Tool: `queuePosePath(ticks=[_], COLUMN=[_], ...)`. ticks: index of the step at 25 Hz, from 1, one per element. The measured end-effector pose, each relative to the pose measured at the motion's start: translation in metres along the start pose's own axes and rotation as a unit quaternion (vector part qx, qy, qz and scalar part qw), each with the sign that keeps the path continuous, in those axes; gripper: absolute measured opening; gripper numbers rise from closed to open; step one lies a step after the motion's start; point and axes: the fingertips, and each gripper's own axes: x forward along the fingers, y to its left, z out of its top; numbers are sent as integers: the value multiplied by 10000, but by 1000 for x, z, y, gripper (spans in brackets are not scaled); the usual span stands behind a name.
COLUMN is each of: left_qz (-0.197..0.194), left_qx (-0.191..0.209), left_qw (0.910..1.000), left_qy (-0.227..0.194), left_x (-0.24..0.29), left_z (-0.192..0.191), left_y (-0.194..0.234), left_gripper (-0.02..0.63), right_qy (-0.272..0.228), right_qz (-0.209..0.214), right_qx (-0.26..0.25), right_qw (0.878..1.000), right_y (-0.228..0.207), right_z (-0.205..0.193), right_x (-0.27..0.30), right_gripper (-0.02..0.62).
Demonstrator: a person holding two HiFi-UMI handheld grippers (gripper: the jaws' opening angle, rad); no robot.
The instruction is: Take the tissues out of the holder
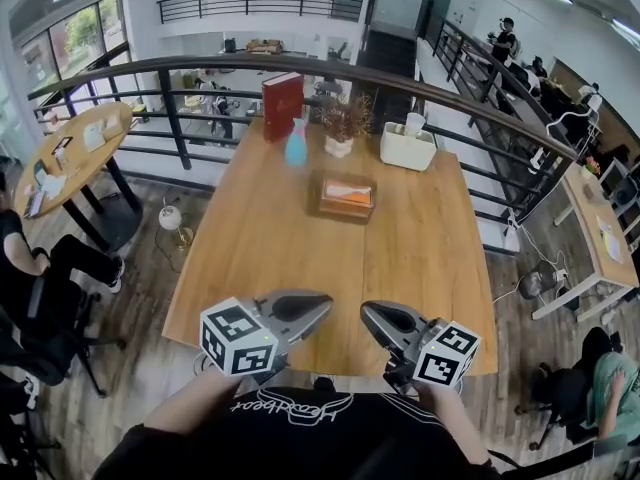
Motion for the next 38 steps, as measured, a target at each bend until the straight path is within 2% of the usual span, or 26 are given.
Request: queuePosePath(ticks=[9, 21, 32, 38], left_qz=[144, 216, 228, 362], left_qx=[-80, -164, -245, -238], left_qw=[9998, 9995, 9985, 9970], left_qy=[106, 183, 442, 635], left_x=[41, 84, 121, 143], left_z=[12, 26, 15, 5], left_y=[56, 105, 141, 164], left_gripper=[14, 14, 14, 14], right_qy=[-15, 29, 176, 280], right_qz=[25, 63, -34, -26], right_qx=[108, 104, 254, 354], right_qw=[9999, 9999, 9995, 9990], right_y=[-65, -124, -174, -201], right_z=[23, 48, 45, 38], right_x=[22, 43, 53, 58], right_gripper=[18, 18, 18, 18])
